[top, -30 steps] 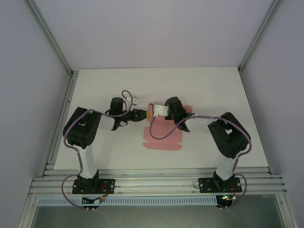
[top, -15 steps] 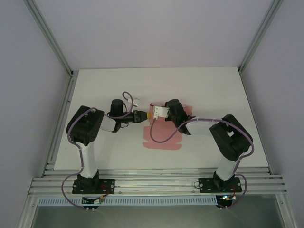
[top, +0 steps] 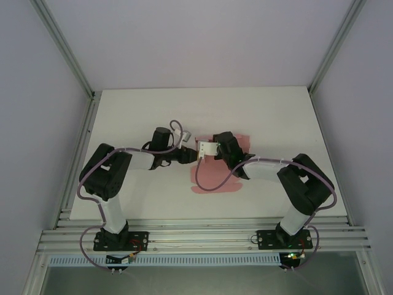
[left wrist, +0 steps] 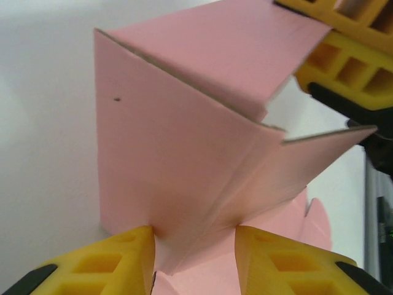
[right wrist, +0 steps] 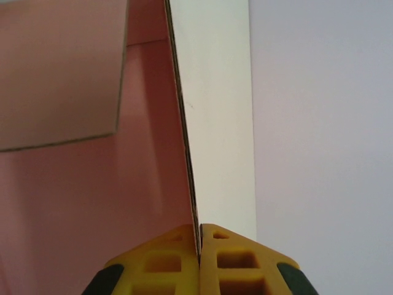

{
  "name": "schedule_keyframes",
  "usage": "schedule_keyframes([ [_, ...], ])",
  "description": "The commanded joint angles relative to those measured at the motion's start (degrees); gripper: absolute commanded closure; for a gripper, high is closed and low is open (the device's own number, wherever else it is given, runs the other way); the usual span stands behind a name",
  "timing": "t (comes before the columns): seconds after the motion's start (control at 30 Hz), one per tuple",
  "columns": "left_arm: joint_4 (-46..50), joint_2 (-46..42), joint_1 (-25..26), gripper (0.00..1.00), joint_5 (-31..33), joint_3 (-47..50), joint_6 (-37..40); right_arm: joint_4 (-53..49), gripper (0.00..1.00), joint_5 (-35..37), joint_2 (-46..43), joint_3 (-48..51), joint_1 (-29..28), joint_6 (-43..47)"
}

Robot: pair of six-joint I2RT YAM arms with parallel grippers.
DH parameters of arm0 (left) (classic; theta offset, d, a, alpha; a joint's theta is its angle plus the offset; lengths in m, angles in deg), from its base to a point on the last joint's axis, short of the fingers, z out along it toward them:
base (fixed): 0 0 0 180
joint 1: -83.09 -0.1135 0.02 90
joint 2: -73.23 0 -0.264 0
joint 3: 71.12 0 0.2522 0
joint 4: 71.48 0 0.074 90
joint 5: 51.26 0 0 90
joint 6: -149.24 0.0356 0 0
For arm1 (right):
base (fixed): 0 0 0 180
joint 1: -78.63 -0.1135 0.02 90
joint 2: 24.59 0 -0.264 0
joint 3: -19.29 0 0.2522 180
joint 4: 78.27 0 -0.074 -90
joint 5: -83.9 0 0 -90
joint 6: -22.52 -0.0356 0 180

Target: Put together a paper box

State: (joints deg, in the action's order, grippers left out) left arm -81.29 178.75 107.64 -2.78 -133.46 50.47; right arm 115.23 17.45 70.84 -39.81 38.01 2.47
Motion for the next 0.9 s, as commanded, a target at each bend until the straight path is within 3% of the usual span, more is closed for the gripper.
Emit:
schedule_keyframes([
  [0.0, 3.1, -3.7, 0.9, 0.61, 4.6, 1.1, 3.5, 5.8, 1.00, 0.3, -1.6, 2.9, -2.8, 1.4],
  [0.33, 0.6, -10.9, 1.8, 0.59, 9.3, 8.9, 2.6, 10.7, 1.00, 6.4, -2.7, 10.2, -8.4, 1.6],
  [0.63, -1.9, -15.7, 7.0, 0.58, 23.6, 14.2, 4.2, 14.7, 1.00, 10.6, -1.1, 12.5, -11.2, 1.9],
  [0.87, -5.4, -18.9, 9.9, 0.56, 29.1, 18.2, 5.0, 23.7, 1.00, 13.9, 1.5, 16.9, -13.9, 5.2],
])
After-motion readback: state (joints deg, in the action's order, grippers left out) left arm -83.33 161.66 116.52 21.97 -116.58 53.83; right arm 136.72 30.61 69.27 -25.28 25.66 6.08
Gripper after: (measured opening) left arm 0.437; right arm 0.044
